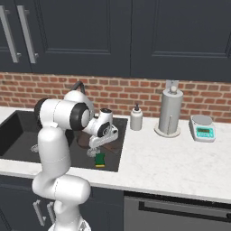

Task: Pick the pan and sponge and place them into the sink. Then turn on the water.

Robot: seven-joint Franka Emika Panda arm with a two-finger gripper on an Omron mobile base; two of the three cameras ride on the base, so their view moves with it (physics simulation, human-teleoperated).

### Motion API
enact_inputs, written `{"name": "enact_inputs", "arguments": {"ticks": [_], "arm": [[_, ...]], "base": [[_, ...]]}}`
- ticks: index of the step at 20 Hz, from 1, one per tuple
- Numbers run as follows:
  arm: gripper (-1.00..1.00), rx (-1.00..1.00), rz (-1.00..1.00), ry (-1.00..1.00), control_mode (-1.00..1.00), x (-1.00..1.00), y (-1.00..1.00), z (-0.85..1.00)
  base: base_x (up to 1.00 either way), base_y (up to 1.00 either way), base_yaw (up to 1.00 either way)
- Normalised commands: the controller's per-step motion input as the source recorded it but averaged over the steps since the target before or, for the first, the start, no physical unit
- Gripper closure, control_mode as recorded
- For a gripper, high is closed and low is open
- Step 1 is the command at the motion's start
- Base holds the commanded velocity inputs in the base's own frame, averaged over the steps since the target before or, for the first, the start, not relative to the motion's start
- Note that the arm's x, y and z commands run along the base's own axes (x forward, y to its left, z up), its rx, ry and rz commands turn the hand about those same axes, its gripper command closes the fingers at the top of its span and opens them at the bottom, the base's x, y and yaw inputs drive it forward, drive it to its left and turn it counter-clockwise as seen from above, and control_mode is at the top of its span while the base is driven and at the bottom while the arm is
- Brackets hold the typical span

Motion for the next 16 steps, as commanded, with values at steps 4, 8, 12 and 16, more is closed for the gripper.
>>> {"name": "enact_inputs", "arguments": {"ticks": [4, 8, 12, 16], "arm": [[1.0, 0.0, 0.01, -0.01, -1.0, -0.1, 0.72, -0.4], [1.0, 0.0, 0.03, 0.0, -1.0, -0.15, 0.74, -0.45], [1.0, -0.01, 0.06, 0.0, -1.0, -0.37, 0.51, -0.5], [1.0, 0.0, 0.06, 0.0, -1.0, -0.14, 0.4, -0.5]], "base": [[0.0, 0.0, 0.0], [0.0, 0.0, 0.0], [0.0, 0.0, 0.0], [0.0, 0.0, 0.0]]}}
